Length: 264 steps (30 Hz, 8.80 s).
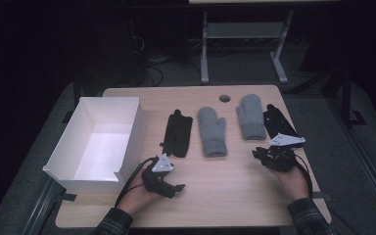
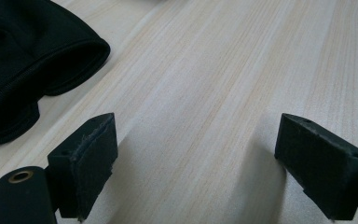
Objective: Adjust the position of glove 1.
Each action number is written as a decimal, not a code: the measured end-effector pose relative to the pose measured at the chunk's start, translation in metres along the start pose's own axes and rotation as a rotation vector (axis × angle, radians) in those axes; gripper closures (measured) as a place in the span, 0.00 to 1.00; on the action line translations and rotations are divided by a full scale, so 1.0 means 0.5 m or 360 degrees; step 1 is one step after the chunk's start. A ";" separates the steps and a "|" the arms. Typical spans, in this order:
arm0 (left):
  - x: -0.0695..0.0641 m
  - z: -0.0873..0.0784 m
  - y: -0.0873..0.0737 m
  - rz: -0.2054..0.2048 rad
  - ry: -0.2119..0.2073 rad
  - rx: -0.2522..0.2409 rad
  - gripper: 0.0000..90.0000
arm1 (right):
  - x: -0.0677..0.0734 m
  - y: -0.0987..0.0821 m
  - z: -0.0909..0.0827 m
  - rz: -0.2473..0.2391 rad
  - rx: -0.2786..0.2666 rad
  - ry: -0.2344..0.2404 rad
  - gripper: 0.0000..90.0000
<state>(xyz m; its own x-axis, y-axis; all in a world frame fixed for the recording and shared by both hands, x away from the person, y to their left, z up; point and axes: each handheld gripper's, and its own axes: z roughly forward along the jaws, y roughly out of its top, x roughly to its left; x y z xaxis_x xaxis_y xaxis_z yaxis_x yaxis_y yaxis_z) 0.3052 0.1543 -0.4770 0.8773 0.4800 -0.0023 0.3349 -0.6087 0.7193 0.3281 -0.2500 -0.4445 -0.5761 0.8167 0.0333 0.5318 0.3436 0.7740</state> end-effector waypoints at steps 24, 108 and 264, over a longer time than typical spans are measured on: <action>-0.003 -0.006 -0.005 -0.0044 0.0045 0.0000 0.15 | -0.128 0.088 0.118 0.0021 -0.0023 -0.0128 1.00; -0.006 -0.008 -0.008 -0.0064 0.0072 -0.0006 0.14 | -0.015 -0.003 0.003 -0.0142 0.0218 0.0175 1.00; 0.048 0.086 0.127 -0.0318 0.0022 0.0059 0.55 | -0.003 -0.110 -0.017 -0.0050 0.0136 0.0075 0.17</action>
<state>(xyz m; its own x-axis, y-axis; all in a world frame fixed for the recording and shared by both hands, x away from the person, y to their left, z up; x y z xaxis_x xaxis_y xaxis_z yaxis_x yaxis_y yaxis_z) 0.3620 0.1000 -0.4612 0.7875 0.6019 -0.1329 0.5145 -0.5230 0.6796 0.2944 -0.2739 -0.4815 -0.6207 0.7830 0.0410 0.5631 0.4087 0.7183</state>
